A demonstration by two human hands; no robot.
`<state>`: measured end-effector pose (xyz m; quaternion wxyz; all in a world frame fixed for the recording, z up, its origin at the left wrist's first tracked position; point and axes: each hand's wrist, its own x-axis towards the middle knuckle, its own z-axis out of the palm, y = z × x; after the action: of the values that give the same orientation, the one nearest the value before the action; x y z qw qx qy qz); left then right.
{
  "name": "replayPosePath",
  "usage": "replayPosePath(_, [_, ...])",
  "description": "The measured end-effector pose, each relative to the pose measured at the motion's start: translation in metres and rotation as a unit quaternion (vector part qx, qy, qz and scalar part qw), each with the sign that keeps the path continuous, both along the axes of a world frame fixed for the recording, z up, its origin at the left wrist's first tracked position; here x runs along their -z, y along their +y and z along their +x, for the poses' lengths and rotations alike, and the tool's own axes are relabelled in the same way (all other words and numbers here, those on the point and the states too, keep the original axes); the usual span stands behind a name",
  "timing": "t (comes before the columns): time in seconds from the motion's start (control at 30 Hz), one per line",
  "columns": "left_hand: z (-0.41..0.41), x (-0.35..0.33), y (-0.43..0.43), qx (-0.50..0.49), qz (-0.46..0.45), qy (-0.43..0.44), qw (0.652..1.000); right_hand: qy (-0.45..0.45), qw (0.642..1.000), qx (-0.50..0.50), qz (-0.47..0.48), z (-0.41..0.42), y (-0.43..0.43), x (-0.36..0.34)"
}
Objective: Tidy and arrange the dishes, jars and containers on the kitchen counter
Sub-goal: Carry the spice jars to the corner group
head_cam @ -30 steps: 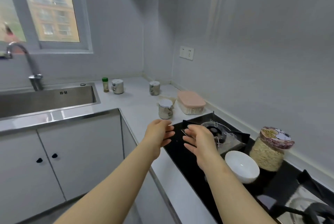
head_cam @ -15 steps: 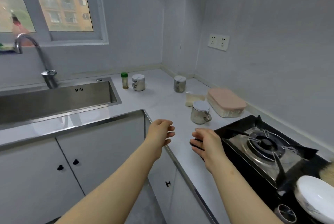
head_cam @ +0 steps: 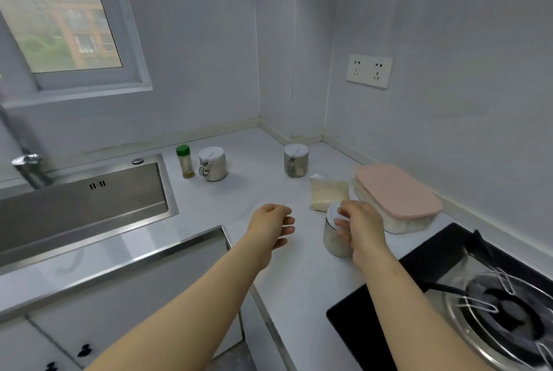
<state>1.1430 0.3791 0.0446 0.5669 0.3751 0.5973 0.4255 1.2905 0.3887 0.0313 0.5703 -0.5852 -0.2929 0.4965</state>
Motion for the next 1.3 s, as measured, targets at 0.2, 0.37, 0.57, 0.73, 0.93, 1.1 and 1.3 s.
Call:
replayPosePath(0.2, [0.01, 0.004, 0.059, 0.015, -0.022, 0.012, 1.0, -0.075, 0.996, 0.039, 0.012, 0.012, 0.052, 0.019])
replayPosePath(0.37, [0.018, 0.024, 0.099, 0.024, -0.048, 0.019, 0.998, -0.331, 0.944, -0.01, -0.019, 0.032, 0.072, 0.034])
replayPosePath(0.57, [0.021, 0.038, 0.132, 0.058, -0.06, 0.019, 0.996, -0.424, 0.884, -0.147, -0.13, 0.023, 0.084, 0.047])
replayPosePath(0.73, [0.004, 0.041, 0.155, 0.068, -0.057, 0.013, 0.996, -0.445, 0.868, -0.182, -0.126, -0.003, 0.103, 0.046])
replayPosePath(0.93, [-0.04, 0.043, 0.179, 0.032, -0.046, 0.011, 0.998, -0.469, 0.854, -0.203, -0.102, -0.047, 0.14, 0.049])
replayPosePath(1.1, [-0.085, 0.045, 0.198, -0.023, -0.031, 0.009, 0.999, -0.473, 0.85, -0.217, -0.086, -0.076, 0.173, 0.052])
replayPosePath(1.3, [-0.139, 0.049, 0.222, -0.117, -0.01, 0.01, 0.993, -0.491, 0.832, -0.248, -0.069, -0.113, 0.21, 0.052])
